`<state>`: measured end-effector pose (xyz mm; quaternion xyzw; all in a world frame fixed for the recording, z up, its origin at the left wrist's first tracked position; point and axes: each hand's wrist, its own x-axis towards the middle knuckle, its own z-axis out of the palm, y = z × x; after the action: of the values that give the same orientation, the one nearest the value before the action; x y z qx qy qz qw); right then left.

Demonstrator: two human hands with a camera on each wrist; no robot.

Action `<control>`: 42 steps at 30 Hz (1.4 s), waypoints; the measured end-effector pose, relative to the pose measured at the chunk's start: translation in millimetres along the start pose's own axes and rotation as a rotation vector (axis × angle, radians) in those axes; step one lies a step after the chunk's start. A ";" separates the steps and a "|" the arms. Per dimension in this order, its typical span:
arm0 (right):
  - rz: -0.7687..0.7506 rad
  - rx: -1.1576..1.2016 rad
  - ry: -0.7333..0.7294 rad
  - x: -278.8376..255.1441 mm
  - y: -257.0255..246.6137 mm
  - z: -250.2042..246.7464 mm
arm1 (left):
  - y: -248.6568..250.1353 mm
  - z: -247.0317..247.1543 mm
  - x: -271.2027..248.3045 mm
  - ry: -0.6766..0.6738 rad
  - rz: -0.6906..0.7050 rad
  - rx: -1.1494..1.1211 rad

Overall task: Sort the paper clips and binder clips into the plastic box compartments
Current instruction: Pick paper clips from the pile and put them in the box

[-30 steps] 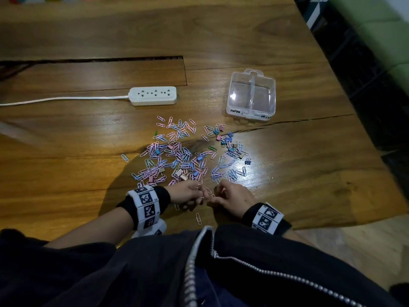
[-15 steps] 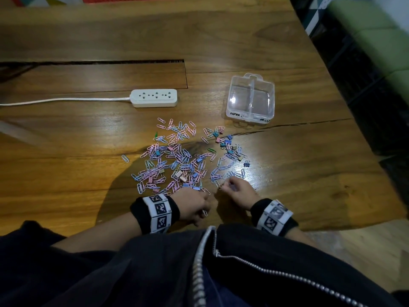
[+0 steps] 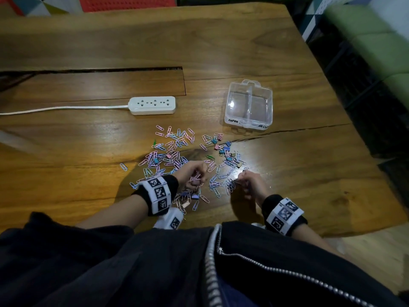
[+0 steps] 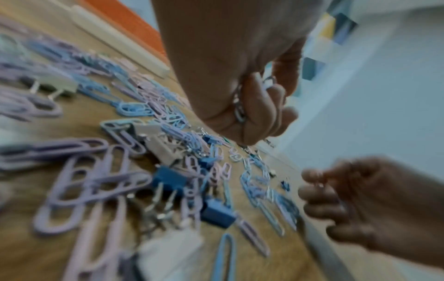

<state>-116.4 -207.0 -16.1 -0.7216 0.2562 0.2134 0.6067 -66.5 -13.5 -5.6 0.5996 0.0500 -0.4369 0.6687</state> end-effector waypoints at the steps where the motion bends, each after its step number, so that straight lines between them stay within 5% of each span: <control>1: -0.044 -0.193 0.046 -0.6 0.7 1.8 | 2.0 -0.3 2.4 -0.004 -0.001 -0.048; 3: -0.146 -0.624 0.142 -3.6 3.7 5.5 | 4.2 2.2 8.2 0.019 -0.020 -0.006; 6: -0.211 -0.903 0.150 -7.2 3.6 8.8 | 3.7 11.1 16.6 0.139 -0.011 0.507; 9: -0.247 -0.914 0.115 -3.1 4.1 11.6 | -1.1 19.5 19.0 0.198 0.081 1.103; 12: -0.238 -0.906 0.082 0.9 3.7 16.5 | -5.5 23.9 21.9 0.215 0.125 1.459; 19: -0.278 -1.090 -0.064 7.5 0.5 15.3 | -5.5 28.7 26.6 0.178 0.104 1.747; 23: -0.233 -0.770 -0.064 16.7 -23.4 4.4 | -5.2 18.1 23.0 0.091 0.115 1.872; 28: -0.196 -0.413 -0.066 45.0 -76.6 -18.9 | 6.6 9.1 18.7 0.115 0.104 1.671; 31: -0.212 -0.265 0.018 68.3 -114.8 -32.6 | 25.4 1.2 22.0 0.135 0.049 1.286; 36: -0.202 -0.250 0.158 111.4 -161.8 -38.3 | 82.6 -4.6 51.7 0.172 -0.109 0.246; 42: -0.042 0.022 0.113 144.6 -181.5 -35.5 | 156.4 16.3 101.7 0.206 -0.092 -0.124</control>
<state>110.0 -233.9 39.6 -0.7311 0.2770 0.1568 0.6035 89.1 -96.4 57.4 0.5961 0.1727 -0.3991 0.6750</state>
